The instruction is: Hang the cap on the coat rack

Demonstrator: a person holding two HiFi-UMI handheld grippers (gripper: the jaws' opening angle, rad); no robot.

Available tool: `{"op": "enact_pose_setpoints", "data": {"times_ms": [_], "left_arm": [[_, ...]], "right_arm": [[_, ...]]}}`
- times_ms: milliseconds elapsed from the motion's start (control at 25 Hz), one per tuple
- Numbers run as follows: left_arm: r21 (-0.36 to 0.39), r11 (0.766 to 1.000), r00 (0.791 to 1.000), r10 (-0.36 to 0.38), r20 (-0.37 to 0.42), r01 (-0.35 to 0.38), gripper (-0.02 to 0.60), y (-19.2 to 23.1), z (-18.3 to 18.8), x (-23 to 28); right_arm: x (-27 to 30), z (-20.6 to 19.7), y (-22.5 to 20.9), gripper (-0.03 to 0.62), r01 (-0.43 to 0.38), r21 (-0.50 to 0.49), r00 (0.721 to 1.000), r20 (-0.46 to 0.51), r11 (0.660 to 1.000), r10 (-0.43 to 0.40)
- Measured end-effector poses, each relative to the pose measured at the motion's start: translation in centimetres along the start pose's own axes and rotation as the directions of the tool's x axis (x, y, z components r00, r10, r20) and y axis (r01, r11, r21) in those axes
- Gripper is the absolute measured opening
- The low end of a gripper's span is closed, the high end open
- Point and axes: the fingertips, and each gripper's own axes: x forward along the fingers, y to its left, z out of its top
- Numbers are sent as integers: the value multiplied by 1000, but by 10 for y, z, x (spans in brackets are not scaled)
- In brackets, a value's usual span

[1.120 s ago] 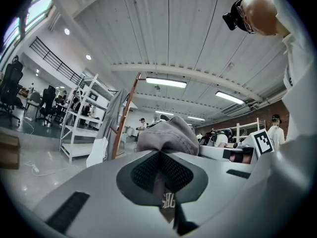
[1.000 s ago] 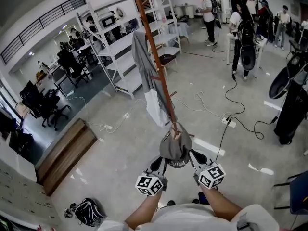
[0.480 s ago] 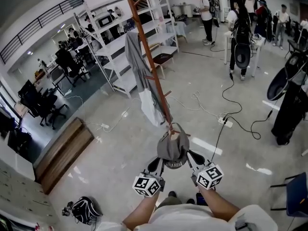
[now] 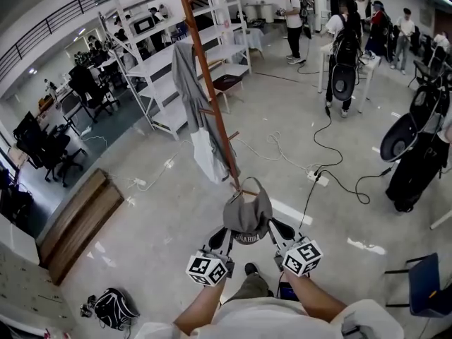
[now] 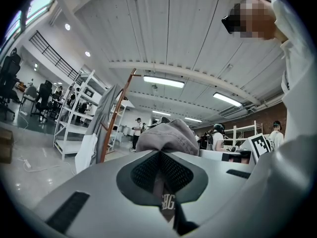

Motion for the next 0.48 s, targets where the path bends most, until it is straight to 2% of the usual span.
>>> {"op": "enact_pose_setpoints", "data": {"times_ms": [200,480], "left_arm": [[-21,1000,1000,-6,20,7,17,11,2,23],[-35,999,999,-1,50,3,17,37,21,49]], "right_arm": [[17,11,-18,28,22,-35,1000,7,999,-22],[57,27,-29,28,-10,-64,1000,3,998,10]]}}
